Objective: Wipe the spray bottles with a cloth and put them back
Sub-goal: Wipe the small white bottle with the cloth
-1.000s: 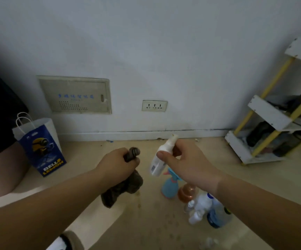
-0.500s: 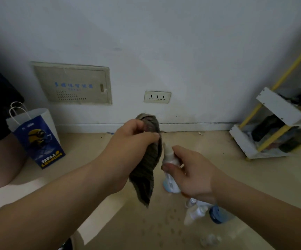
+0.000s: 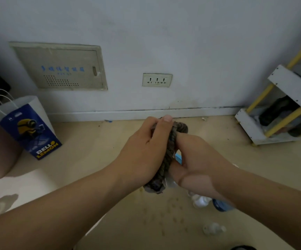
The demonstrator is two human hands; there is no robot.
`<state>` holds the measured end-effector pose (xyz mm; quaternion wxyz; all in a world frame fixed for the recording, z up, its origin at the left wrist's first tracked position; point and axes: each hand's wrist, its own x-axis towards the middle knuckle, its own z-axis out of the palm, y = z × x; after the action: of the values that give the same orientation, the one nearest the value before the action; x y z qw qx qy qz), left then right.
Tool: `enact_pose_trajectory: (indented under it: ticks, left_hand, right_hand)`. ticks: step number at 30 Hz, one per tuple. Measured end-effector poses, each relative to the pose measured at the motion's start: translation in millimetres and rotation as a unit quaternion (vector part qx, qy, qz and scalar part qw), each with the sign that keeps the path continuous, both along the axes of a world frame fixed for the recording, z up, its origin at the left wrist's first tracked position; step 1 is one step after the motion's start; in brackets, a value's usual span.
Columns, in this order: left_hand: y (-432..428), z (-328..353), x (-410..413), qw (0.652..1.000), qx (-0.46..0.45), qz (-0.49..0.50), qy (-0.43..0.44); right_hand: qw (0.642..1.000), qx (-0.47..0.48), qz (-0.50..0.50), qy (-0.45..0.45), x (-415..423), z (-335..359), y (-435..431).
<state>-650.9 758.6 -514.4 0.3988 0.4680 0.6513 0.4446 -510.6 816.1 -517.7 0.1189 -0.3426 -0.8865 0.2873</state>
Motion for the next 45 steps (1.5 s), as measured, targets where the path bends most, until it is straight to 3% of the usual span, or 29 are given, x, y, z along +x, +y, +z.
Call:
enact_pose_trajectory:
  ticks: [5, 11, 17, 21, 23, 27, 29, 32, 33, 35, 37, 41, 43, 45]
  left_hand:
    - [11, -3, 1, 0.998, 0.029, 0.033, 0.053]
    - [4, -6, 0, 0.993, 0.057, 0.033, -0.101]
    - [-6, -2, -3, 0.986, 0.018, 0.023, -0.166]
    - [0, 1, -11, 0.999, 0.014, 0.011, -0.032]
    - [7, 0, -20, 0.998, 0.010, 0.052, 0.028]
    - [17, 4, -41, 0.989, -0.016, 0.148, 0.023]
    - [16, 4, -45, 0.989, 0.004, 0.139, 0.043]
    - [7, 2, -38, 0.974, 0.082, 0.078, 0.197]
    - [3, 1, -31, 0.972, 0.103, 0.065, 0.203]
    - [-6, 2, -16, 0.984, 0.126, 0.015, 0.122]
    - [-16, 1, -3, 0.996, 0.082, -0.038, -0.009]
    - [-16, -8, -2, 0.997, 0.048, -0.021, -0.063]
    - [-10, -10, -3, 0.984, -0.032, 0.005, -0.173]
    - [-9, -12, 0, 0.943, -0.118, 0.023, -0.311]
  right_hand:
    - [1.000, 0.011, -0.005, -0.002, 0, 1, 0]
    - [0.999, 0.007, 0.026, 0.024, 7, 0, 1]
    - [0.999, 0.012, 0.030, 0.044, 12, -2, -4]
    - [0.998, -0.046, 0.024, 0.033, 21, -4, -6]
    - [0.997, -0.065, 0.020, 0.031, 21, -1, -7]
    - [0.997, -0.078, -0.007, 0.006, 24, 0, -4]
    - [0.997, -0.080, -0.021, 0.005, 26, -2, -4]
    - [0.996, -0.085, -0.033, 0.015, 26, -5, -3]
    - [0.995, -0.091, -0.035, 0.019, 25, -5, -4]
    - [0.993, -0.106, -0.029, 0.035, 21, -4, -5]
    - [0.988, -0.137, -0.020, 0.061, 19, -3, -5]
    - [0.967, -0.225, -0.018, 0.114, 17, -1, -7]
    - [0.965, -0.232, -0.026, 0.121, 16, -3, -8]
    - [0.956, -0.261, -0.041, 0.125, 15, -5, -9]
